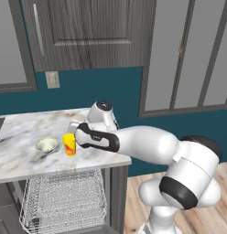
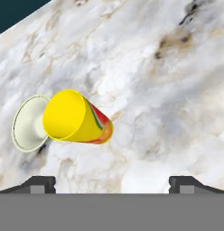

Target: Pick up the cup and bowl from the counter, place them in the dishwasher, and close the dishwasher door.

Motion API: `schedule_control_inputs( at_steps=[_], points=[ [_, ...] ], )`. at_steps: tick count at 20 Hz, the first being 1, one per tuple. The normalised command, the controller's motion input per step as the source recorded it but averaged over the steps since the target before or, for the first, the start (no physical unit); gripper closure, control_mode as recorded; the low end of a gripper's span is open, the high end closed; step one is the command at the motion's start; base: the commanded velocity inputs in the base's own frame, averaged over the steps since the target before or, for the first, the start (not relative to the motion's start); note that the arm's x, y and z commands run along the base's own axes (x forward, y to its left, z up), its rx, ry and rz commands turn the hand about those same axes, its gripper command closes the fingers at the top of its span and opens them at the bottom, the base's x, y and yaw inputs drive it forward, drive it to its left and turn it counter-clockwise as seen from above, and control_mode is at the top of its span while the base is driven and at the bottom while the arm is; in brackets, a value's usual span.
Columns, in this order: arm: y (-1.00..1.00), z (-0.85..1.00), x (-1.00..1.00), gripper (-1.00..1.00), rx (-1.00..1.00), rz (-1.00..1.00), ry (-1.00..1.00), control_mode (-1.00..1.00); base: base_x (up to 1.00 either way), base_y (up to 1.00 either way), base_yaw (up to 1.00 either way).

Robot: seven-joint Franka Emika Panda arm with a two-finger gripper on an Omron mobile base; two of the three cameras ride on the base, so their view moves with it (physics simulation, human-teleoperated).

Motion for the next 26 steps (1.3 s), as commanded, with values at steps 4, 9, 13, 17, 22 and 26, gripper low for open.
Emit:
schedule_control_inputs(
  at_steps=[4,9,13,17,22,26],
  points=[
    [0.09,-0.12,0.2,-1.0,0.0,0.0,0.0,-1.0,0.0,0.0,0.0],
    [0.1,-0.13,0.3,-1.0,0.0,0.0,0.0,-1.0,0.0,0.0,0.0],
    [0.1,-0.16,0.31,-1.0,0.0,0.0,0.0,-1.0,0.0,0.0,0.0],
    [0.15,-0.23,0.33,-1.0,0.0,0.0,0.03,-1.0,0.0,0.0,0.0],
    [0.2,-0.25,0.29,-1.0,0.0,0.0,0.03,-1.0,0.0,0.0,0.0],
    [0.14,-0.16,0.29,-1.0,0.0,0.0,0.01,-1.0,0.0,0.0,0.0]
  ],
)
